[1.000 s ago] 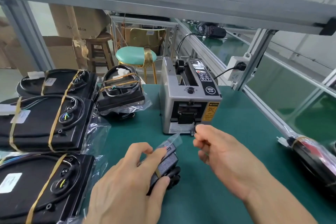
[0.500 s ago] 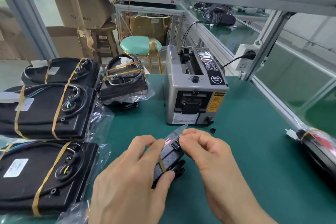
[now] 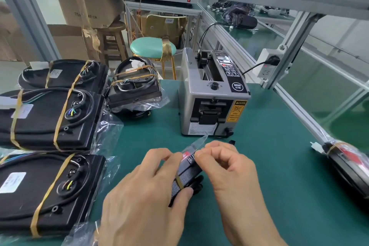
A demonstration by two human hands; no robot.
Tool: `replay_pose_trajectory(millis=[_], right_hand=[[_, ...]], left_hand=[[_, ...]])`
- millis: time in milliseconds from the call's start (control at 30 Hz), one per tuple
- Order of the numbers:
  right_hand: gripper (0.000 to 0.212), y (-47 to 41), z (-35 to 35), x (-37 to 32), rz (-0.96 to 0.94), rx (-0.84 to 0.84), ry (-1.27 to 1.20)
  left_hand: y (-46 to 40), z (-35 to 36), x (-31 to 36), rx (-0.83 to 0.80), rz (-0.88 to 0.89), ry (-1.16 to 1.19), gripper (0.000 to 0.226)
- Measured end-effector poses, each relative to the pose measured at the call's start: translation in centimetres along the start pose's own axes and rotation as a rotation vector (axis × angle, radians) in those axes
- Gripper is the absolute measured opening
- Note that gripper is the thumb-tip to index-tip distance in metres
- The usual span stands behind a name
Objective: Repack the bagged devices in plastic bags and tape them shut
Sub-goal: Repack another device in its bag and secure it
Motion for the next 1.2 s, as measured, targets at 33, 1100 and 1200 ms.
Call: replay_pose_trajectory(millis=[33,1100,1200], right_hand=[[0.016,0.0,0.0,0.0,-0.003,0.003,-0.002],[0.035,0.3,-0.2,0.5,-0.021,0.098,-0.079],[0.037,0.4,-0.2,0.4,-0.015,0.1,-0.094]], left_hand=[[0.0,0.0,0.0,0.001,0.001,0.0,0.047],[0.0,-0.3,0.6,-0.023,-0.018,0.038,0.043],[0.0,-0.3,0.6,-0.016,-0.013,0.033,0.044]])
Point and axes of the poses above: each hand's wrist, its own y-axis away from the middle knuckle, its own z-axis out of the palm, x = y × z, the point moved 10 cm from there along -y, towards the middle knuckle, and after that the axes turned 4 degrees about x, right-handed, at the moved point
